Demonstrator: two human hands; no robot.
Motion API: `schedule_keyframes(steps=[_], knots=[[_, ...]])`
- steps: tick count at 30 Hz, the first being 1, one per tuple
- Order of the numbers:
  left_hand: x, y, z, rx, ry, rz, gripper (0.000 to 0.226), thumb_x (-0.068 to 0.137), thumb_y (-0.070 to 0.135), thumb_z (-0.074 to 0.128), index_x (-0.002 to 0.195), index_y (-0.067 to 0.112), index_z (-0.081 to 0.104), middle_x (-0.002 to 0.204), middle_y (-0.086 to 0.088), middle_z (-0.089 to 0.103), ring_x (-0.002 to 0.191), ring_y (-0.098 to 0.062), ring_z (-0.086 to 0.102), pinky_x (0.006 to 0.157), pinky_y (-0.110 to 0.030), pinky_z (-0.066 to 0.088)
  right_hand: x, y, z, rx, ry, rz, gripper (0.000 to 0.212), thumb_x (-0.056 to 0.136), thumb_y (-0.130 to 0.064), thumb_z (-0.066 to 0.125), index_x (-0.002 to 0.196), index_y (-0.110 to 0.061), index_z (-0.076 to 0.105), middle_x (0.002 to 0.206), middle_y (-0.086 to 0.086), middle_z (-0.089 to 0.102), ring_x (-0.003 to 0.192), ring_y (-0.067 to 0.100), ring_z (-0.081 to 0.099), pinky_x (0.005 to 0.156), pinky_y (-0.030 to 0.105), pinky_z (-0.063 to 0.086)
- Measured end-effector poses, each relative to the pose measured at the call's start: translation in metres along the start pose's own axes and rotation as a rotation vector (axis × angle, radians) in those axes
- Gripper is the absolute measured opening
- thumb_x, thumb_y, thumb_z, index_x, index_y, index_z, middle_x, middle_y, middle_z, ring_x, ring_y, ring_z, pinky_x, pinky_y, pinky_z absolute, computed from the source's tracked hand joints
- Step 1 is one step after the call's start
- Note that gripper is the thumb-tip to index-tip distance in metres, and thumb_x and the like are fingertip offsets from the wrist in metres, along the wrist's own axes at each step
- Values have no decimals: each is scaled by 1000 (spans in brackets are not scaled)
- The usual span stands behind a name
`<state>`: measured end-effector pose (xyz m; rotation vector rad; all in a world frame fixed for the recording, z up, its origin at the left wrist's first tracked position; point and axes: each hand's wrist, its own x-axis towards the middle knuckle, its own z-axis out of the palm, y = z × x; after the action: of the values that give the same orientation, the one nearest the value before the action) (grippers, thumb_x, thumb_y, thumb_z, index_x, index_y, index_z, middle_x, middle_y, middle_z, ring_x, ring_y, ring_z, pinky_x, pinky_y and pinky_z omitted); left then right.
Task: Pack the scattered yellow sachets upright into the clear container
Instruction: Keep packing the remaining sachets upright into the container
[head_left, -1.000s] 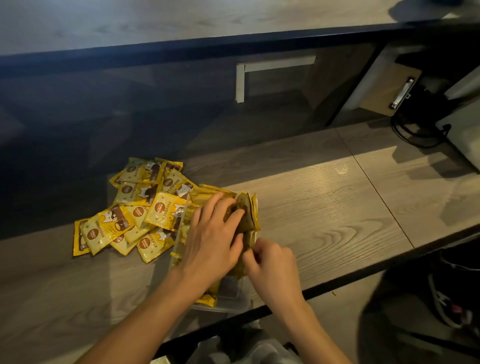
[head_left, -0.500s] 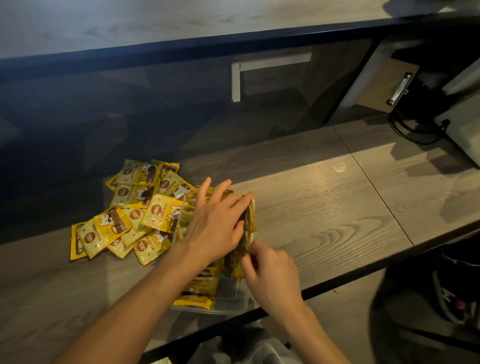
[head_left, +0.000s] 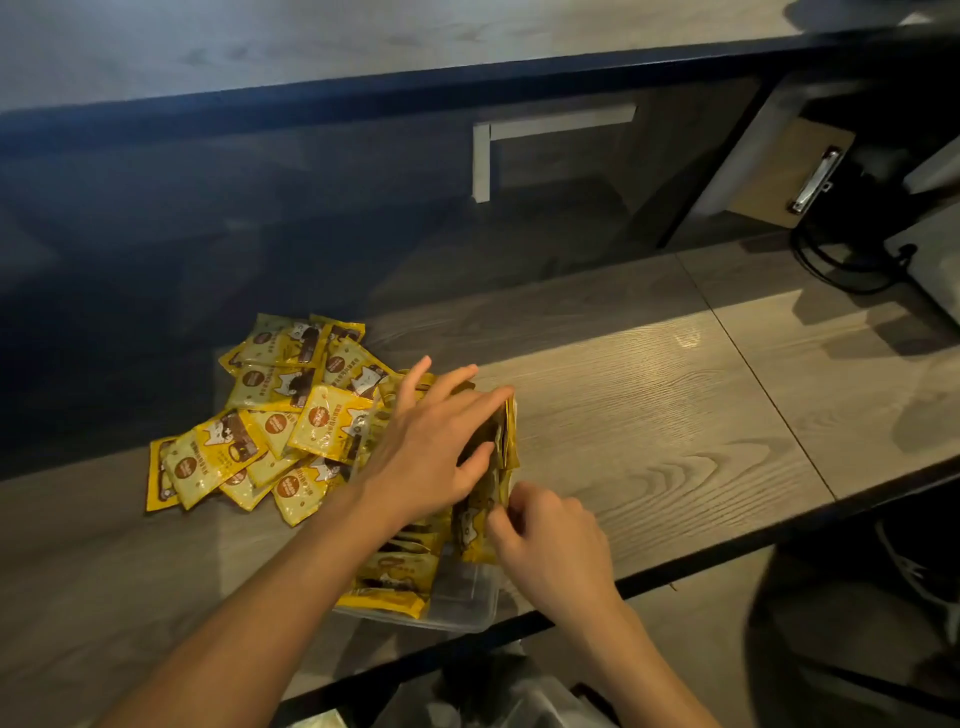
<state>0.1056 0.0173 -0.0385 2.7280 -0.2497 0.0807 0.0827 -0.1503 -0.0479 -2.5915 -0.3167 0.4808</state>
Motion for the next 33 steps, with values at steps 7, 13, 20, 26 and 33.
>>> schedule_keyframes(steps=[7,13,20,26,33], knots=[[-11,-5,-10,-161,147,-66,41,91,30,61,132,24,61,128,6,64,132,-14,46,112,-32,24,6,-14,-19,-108,138,-92,34,90,-63,37,86,-30,45,71,-5,65,71,21,65,63,38,52],[-29,-30,-32,-216,244,-248,30,94,27,62,124,24,64,115,11,64,111,-7,53,98,-29,42,35,-54,-32,-50,162,-230,30,92,-57,43,89,-28,50,76,-5,66,73,21,64,64,41,53],[-59,-81,-46,-234,340,-574,27,95,20,62,121,23,68,115,5,69,100,-10,63,85,-25,48,80,-110,-22,71,126,-399,24,87,-57,45,92,-34,51,75,-15,58,69,4,57,60,32,55],[-52,-116,-40,-50,26,-890,58,88,45,68,138,26,46,129,1,59,116,-24,59,87,-38,50,113,-123,-9,104,68,-408,14,93,-47,55,99,-34,54,84,-17,61,78,4,59,68,31,57],[-38,-119,-16,53,-95,-1010,50,87,14,66,133,20,49,131,-5,56,117,-28,59,85,-40,49,145,-132,2,45,-24,-427,18,94,-38,58,108,-26,58,91,-10,64,80,5,60,70,27,54]])
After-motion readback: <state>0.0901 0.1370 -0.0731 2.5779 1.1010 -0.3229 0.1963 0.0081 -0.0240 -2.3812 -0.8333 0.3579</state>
